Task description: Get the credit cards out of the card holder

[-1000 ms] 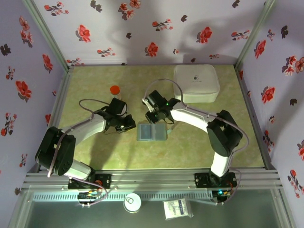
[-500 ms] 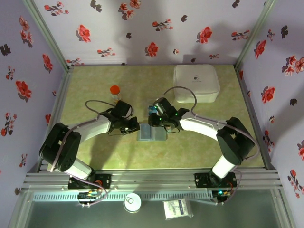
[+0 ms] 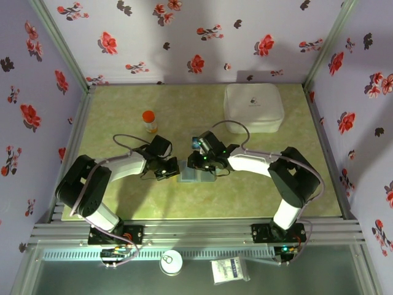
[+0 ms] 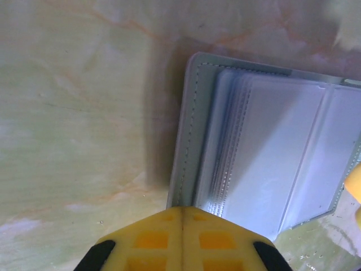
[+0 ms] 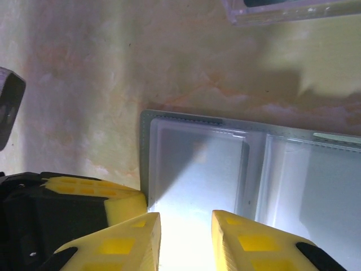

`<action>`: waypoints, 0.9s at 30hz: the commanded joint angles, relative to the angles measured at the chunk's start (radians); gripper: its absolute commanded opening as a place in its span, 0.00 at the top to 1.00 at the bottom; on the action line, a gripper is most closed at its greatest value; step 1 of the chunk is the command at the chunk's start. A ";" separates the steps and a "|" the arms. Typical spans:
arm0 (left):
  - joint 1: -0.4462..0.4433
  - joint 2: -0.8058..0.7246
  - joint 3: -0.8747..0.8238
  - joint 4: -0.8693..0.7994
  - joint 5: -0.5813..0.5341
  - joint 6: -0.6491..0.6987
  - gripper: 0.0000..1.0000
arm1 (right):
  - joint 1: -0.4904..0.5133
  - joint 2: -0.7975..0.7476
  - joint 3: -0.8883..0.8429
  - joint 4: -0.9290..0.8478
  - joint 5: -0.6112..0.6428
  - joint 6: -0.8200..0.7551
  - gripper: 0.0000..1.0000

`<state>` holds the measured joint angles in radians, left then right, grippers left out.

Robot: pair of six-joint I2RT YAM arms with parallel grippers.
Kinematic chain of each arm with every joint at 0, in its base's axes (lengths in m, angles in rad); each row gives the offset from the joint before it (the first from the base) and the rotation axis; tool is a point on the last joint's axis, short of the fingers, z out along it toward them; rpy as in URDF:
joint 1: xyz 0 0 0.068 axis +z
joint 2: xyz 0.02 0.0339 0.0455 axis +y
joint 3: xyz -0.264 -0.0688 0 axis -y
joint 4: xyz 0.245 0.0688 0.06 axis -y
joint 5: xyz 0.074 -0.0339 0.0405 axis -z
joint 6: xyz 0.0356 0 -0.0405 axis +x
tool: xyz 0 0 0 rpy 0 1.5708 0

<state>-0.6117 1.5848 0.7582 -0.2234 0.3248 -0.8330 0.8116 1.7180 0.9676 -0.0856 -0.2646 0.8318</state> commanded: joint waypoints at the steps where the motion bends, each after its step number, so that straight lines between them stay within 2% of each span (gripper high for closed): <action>1: -0.006 0.018 -0.010 0.006 -0.019 0.000 1.00 | 0.007 0.028 0.000 0.024 -0.034 0.027 0.70; 16: -0.008 0.004 -0.023 -0.019 -0.022 -0.009 1.00 | 0.015 0.070 0.006 0.015 -0.064 0.027 0.72; 27: -0.008 0.010 -0.023 -0.033 -0.021 -0.009 1.00 | 0.015 0.059 0.005 -0.056 -0.005 0.021 0.73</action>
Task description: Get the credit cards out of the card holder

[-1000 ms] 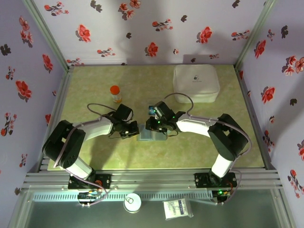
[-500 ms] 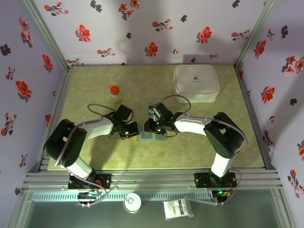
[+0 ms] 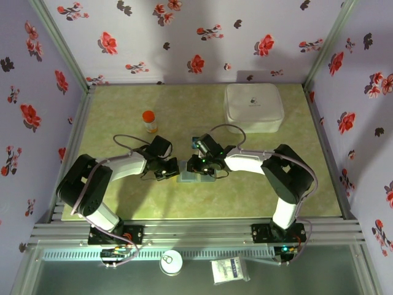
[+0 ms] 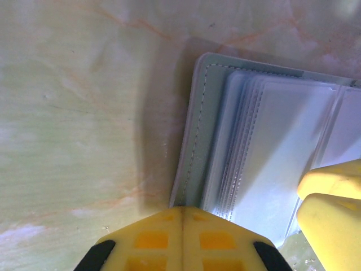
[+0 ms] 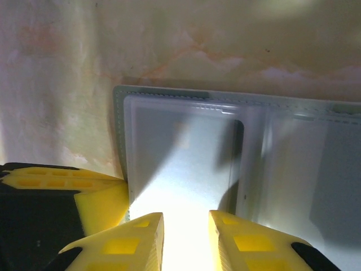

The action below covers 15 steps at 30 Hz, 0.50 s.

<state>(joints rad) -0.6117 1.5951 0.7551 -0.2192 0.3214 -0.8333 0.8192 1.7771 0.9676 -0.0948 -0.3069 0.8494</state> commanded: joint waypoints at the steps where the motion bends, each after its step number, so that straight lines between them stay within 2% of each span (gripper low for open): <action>1: -0.008 0.003 -0.020 -0.038 -0.018 -0.007 1.00 | 0.008 -0.004 0.005 -0.049 0.041 0.002 0.73; 15: -0.008 0.000 -0.005 -0.052 -0.019 -0.002 1.00 | 0.000 -0.033 -0.019 -0.082 0.078 -0.012 0.75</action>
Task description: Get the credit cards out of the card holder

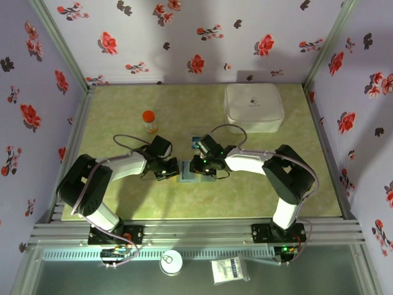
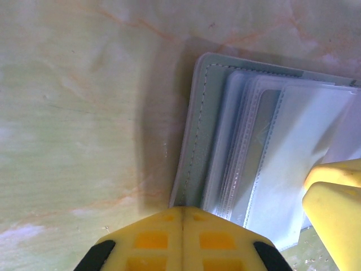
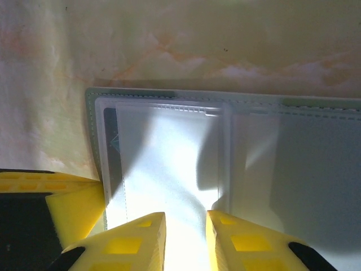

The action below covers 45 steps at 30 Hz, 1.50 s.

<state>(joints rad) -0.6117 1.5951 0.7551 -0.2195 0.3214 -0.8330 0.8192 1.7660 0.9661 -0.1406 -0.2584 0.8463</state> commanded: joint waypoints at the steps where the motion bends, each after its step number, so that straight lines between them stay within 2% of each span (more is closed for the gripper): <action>1: -0.008 -0.001 -0.001 -0.057 -0.019 0.001 1.00 | 0.000 -0.020 -0.019 -0.033 0.030 -0.008 0.75; 12: -0.008 -0.044 0.030 -0.092 -0.048 0.007 1.00 | -0.015 -0.033 -0.063 0.007 0.022 -0.003 0.77; 22: -0.008 -0.122 0.061 -0.069 -0.031 -0.016 1.00 | -0.027 -0.040 -0.097 0.060 -0.004 0.009 0.78; 26: -0.009 -0.120 0.070 -0.026 0.015 -0.045 0.95 | -0.031 -0.040 -0.107 0.077 -0.014 0.016 0.79; 33: -0.017 -0.053 0.048 0.125 0.108 -0.119 0.77 | -0.034 -0.042 -0.113 0.086 -0.018 0.016 0.80; 45: -0.028 0.056 0.049 0.198 0.151 -0.157 0.73 | -0.036 -0.043 -0.124 0.094 -0.022 0.026 0.80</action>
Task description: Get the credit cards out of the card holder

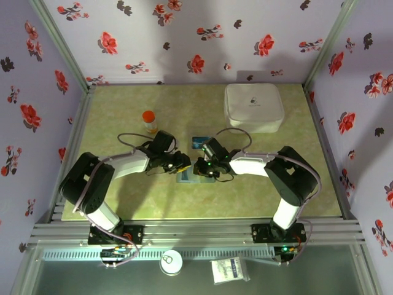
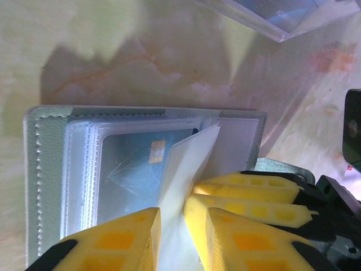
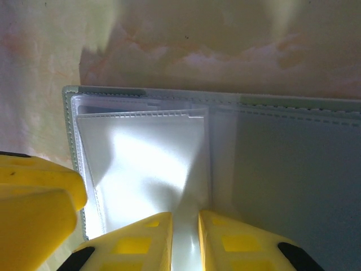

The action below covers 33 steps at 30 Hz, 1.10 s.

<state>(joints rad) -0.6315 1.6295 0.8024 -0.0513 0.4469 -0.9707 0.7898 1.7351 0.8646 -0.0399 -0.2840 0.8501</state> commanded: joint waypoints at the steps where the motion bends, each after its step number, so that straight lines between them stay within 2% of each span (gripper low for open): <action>1: -0.010 0.025 0.002 0.031 0.026 -0.020 0.74 | -0.006 -0.012 -0.022 -0.004 0.002 0.023 0.80; 6: -0.011 0.038 0.005 0.016 0.024 -0.019 0.75 | -0.006 -0.011 -0.025 -0.001 0.000 0.026 0.80; 15: -0.011 0.002 0.015 -0.070 -0.048 -0.002 0.72 | -0.006 -0.011 -0.029 0.000 -0.001 0.027 0.79; 20: -0.011 0.012 0.016 -0.050 -0.030 -0.009 0.73 | -0.006 -0.012 -0.030 0.001 -0.003 0.028 0.79; 33: -0.017 0.041 0.019 0.019 0.020 -0.037 0.84 | -0.006 -0.038 -0.032 -0.006 0.000 0.025 0.79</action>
<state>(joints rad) -0.6418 1.6569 0.8036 -0.0521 0.4469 -0.9936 0.7898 1.7283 0.8524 -0.0219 -0.2886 0.8661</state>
